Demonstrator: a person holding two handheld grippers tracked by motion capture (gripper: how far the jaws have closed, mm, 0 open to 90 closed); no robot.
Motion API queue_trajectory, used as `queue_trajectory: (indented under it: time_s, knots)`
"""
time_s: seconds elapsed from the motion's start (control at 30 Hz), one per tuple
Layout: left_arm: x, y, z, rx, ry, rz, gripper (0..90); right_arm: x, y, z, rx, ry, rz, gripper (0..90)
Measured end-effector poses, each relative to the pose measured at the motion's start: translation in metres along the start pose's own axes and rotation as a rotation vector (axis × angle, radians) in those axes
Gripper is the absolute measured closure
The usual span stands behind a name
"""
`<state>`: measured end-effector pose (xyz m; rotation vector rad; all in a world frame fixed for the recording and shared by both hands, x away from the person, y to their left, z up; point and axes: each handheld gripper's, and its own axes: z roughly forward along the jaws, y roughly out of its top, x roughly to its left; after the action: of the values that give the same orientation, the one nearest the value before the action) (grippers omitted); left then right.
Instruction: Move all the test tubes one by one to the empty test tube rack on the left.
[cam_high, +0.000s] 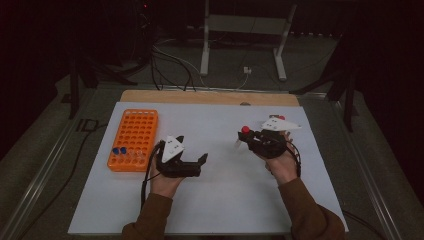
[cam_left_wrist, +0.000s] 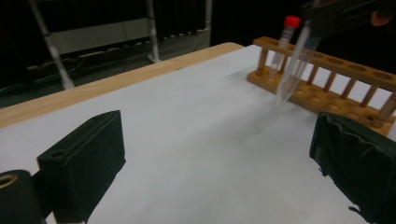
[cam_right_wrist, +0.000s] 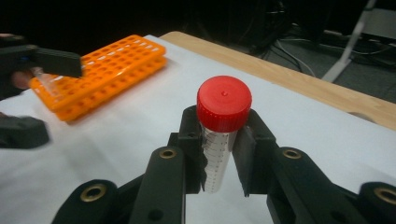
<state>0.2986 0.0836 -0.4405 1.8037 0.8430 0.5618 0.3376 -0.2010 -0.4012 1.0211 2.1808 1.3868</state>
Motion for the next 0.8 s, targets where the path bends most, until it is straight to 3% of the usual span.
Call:
queue_trajectory:
  time_s: [0.23, 0.37, 0.67, 0.8]
  knots:
    - [-0.021, 0.008, 0.022, 0.021, -0.048, 0.050, 8.6, 0.015, 0.000, 0.009, 0.009, 0.046, -0.001, 74.5]
    - [-0.030, 0.010, 0.033, 0.035, -0.051, 0.062, 17.4, 0.023, -0.001, 0.014, 0.013, 0.073, -0.002, 74.4]
    - [-0.036, 0.010, 0.039, 0.029, -0.095, 0.097, 56.5, 0.034, -0.002, 0.021, 0.029, 0.109, -0.012, 74.4]
    - [-0.036, 0.009, 0.040, 0.041, -0.103, 0.107, 66.5, 0.036, -0.003, 0.022, 0.031, 0.125, -0.014, 74.4]
